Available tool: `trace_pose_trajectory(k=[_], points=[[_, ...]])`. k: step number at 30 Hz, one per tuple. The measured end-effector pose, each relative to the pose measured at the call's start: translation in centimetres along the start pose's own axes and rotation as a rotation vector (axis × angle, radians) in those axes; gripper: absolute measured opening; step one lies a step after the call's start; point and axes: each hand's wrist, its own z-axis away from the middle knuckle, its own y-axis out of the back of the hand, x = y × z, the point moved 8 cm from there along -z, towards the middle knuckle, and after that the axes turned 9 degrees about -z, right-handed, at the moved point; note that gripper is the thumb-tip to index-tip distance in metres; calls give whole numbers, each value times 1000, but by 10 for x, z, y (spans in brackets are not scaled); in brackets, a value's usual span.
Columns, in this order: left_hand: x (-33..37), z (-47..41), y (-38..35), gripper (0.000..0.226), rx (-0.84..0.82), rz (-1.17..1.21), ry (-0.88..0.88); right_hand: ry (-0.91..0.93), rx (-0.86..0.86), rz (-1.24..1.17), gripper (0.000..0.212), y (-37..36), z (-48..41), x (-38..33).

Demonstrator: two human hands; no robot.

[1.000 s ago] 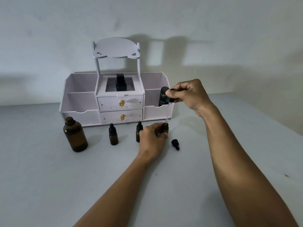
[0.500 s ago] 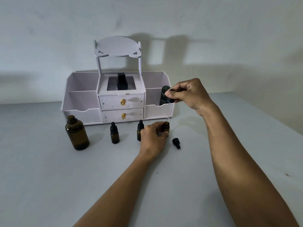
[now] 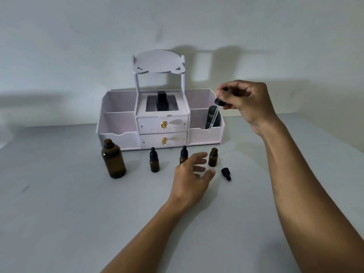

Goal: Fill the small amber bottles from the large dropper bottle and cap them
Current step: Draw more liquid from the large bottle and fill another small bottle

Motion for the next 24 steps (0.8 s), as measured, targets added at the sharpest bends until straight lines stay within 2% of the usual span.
trace_pose_trajectory(k=[3, 7, 12, 14, 16, 20, 22, 24], points=[[4, 13, 38, 37, 73, -10, -54, 23, -39, -44, 8, -23, 4, -15], [-7, 30, 109, 24, 339, 16, -115, 58, -86, -112, 9, -72, 11, -28], [-42, 44, 191, 22, 707, 14, -68, 48, -77, -202, 12, -129, 20, -29], [-59, 44, 214, 28, 759, -13, -31, 38, -63, -244, 8, -149, 22, -27], [-80, 39, 226, 41, 692, -12, 29, 22, -45, -279, 5, -167, 25, -24], [-112, 23, 225, 68, 428, 52, 108, -5, -34, -307, 13, -193, 27, -12], [-118, 19, 219, 73, 325, 77, 107, -15, -50, -313, 15, -203, 28, -4], [-119, 17, 214, 69, 266, 84, 95, -18, -63, -315, 15, -209, 28, 2]])
